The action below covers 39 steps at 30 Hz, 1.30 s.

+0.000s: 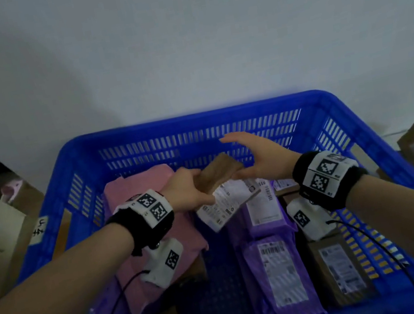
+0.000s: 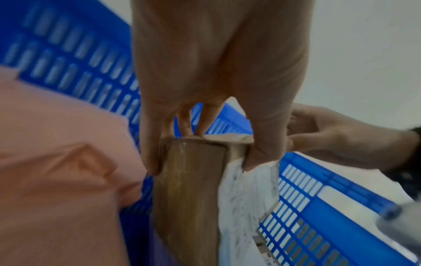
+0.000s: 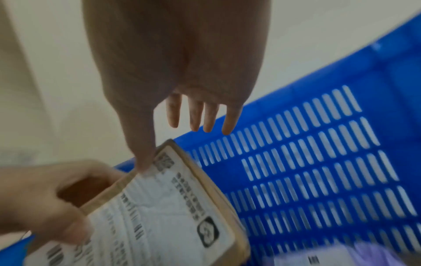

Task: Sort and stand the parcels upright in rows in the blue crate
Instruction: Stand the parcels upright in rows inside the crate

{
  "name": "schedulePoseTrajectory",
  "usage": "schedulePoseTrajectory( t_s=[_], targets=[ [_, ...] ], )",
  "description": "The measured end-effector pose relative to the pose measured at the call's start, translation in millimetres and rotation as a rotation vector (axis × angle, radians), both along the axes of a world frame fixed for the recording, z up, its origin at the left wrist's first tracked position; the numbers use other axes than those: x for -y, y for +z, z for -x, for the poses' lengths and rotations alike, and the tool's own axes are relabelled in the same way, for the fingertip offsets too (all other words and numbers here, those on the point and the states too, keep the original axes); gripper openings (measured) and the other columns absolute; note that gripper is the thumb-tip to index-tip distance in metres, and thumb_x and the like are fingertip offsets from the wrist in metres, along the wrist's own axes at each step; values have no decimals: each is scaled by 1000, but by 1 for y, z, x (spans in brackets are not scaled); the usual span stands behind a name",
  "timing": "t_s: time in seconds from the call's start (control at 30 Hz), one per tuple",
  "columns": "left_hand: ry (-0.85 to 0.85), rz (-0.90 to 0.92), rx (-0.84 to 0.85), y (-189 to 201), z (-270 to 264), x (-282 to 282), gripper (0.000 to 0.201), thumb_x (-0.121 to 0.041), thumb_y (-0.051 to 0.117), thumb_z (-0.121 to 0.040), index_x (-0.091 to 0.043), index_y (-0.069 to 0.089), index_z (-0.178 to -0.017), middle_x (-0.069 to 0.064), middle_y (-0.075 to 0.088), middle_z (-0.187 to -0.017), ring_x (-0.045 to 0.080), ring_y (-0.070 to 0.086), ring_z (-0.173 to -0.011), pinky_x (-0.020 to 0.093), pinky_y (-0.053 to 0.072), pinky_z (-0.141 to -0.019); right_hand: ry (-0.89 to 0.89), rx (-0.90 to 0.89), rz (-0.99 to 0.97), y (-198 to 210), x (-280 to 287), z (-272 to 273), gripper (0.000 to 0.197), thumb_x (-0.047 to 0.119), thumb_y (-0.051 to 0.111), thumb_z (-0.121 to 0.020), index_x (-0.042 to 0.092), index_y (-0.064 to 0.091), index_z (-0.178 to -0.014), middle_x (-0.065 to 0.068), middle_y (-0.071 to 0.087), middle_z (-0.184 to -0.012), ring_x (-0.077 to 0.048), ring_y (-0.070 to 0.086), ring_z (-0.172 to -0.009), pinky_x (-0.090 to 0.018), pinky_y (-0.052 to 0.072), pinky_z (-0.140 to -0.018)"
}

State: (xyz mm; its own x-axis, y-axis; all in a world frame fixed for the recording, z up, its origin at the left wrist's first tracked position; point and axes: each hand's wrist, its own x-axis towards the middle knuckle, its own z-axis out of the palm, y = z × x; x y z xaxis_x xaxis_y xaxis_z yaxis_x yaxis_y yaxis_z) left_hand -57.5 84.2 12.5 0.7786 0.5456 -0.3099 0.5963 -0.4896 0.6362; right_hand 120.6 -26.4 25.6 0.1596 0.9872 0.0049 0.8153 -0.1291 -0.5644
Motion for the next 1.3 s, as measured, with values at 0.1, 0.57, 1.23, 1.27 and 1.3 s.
schedulePoseTrajectory(
  t_s=[0.1,0.57,1.23,1.27,1.3],
  targets=[
    [-78,-258,-75,12,-6,2,67,-29,77,-68,-5,53,-126,6,47,-115,23,55,-103,37,51,-86,99,114,83,6,-9,7,80,30,80,-72,18,40,-140,-4,43,-143,-20,43,-130,-34,35,-110],
    [291,-96,272,-1,-18,-1,89,-24,71,-82,-11,15,-150,12,25,-153,25,29,-141,33,26,-116,-298,-151,125,-12,-13,4,61,25,70,-80,19,42,-133,-9,55,-127,-26,58,-108,-35,51,-86],
    [549,291,31,-95,-16,5,52,0,64,-79,3,46,-128,17,56,-129,29,55,-119,36,47,-97,-555,-805,348,-115,-33,34,49,-15,61,-75,-3,54,-122,-20,60,-125,-33,57,-118,-49,46,-102],
    [538,270,18,-99,-17,5,50,0,62,-81,2,47,-129,16,56,-129,28,55,-119,32,47,-97,-547,-794,358,-120,-36,35,51,-16,61,-74,-2,53,-123,-20,60,-126,-33,56,-119,-49,45,-102],
    [519,261,-6,-101,-18,6,46,0,60,-83,1,49,-128,15,58,-127,28,55,-118,29,47,-96,-537,-796,371,-123,-39,37,52,-17,60,-74,-2,52,-123,-20,59,-127,-33,55,-120,-49,45,-103]
  ],
)
